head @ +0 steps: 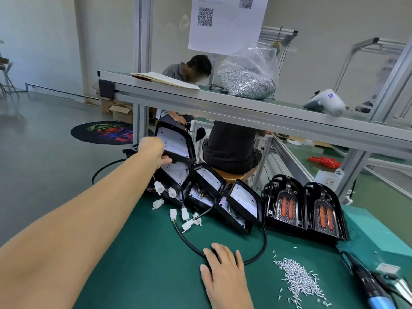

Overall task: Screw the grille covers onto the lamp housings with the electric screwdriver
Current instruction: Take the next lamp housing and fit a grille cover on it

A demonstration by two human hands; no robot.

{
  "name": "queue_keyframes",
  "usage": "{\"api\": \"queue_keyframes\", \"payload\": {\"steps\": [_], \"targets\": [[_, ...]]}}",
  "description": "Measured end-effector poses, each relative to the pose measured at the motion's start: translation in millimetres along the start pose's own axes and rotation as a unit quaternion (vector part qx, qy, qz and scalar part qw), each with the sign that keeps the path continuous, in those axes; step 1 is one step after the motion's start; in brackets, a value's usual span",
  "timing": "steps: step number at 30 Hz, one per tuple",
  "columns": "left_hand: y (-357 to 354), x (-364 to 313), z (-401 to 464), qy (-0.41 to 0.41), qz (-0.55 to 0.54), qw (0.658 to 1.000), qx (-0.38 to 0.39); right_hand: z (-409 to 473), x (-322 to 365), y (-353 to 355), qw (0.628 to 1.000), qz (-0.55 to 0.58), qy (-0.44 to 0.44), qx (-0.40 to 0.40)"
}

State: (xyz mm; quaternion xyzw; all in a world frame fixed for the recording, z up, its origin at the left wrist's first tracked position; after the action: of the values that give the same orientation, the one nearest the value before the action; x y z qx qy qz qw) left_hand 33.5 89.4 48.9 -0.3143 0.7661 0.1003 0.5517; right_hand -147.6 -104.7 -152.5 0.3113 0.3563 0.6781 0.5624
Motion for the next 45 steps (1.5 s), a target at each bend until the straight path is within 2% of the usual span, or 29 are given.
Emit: {"api": "queue_keyframes", "payload": {"steps": [1, 3, 7, 9, 11, 12, 14, 16, 18, 20, 23, 28, 35, 39, 41, 45], "targets": [[3, -2, -5, -0.022, 0.036, 0.999, -0.003, 0, 0, 0, 1.000, 0.006, 0.001, -0.005], [10, -4, -13, -0.043, 0.031, 0.999, 0.006, -1, 3, 4, 1.000, 0.026, -0.008, -0.008], [34, 21, -42, -0.085, 0.032, 0.993, 0.072, -2, 5, 16, 0.997, 0.072, -0.015, 0.016], [45, 42, -56, -0.103, 0.013, 0.990, 0.100, 2, 4, 22, 0.970, 0.228, -0.083, 0.035], [57, 65, -71, -0.121, 0.004, 0.986, 0.118, 10, 5, 33, 0.899, 0.396, -0.184, 0.030], [63, 76, -80, -0.129, -0.001, 0.984, 0.125, 17, 7, 42, 0.852, 0.470, -0.229, 0.021], [74, 97, -100, -0.153, -0.008, 0.979, 0.137, 32, 11, 60, 0.733, 0.610, -0.297, 0.038], [83, 117, -122, -0.186, -0.009, 0.969, 0.161, 42, 10, 70, 0.632, 0.704, -0.320, 0.054], [89, 137, -143, -0.212, 0.000, 0.960, 0.185, 48, 6, 79, 0.577, 0.748, -0.319, 0.070], [94, 153, -158, -0.224, 0.015, 0.953, 0.202, 47, 1, 81, 0.554, 0.760, -0.334, 0.063], [99, 169, -167, -0.215, 0.055, 0.944, 0.243, 33, -12, 78, 0.561, 0.745, -0.359, 0.042], [98, 172, -159, -0.129, 0.058, 0.942, 0.305, 8, -33, 81, 0.614, 0.695, -0.369, 0.060], [82, 175, -154, -0.008, -0.042, 0.951, 0.306, -20, -43, 84, 0.677, 0.635, -0.354, 0.114], [80, 185, -145, 0.067, -0.066, 0.954, 0.284, -35, -45, 83, 0.683, 0.631, -0.345, 0.132], [80, 191, -142, 0.067, -0.068, 0.956, 0.276, -36, -48, 84, 0.715, 0.605, -0.324, 0.131], [79, 199, -139, 0.046, -0.063, 0.962, 0.263, -22, -61, 90, 0.815, 0.487, -0.294, 0.109]]}}
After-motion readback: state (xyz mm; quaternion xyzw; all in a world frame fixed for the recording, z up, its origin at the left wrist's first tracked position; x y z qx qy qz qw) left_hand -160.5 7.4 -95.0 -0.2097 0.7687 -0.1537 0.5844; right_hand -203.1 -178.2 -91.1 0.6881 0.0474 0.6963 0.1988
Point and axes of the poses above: each hand's wrist, its own z-axis towards the middle knuckle, its own y-axis out of the back of the hand, x = y × z, the point moved 1 cm from there along z, towards the middle knuckle, and after that the axes turned 7 degrees about -x, right-handed, at the moved point
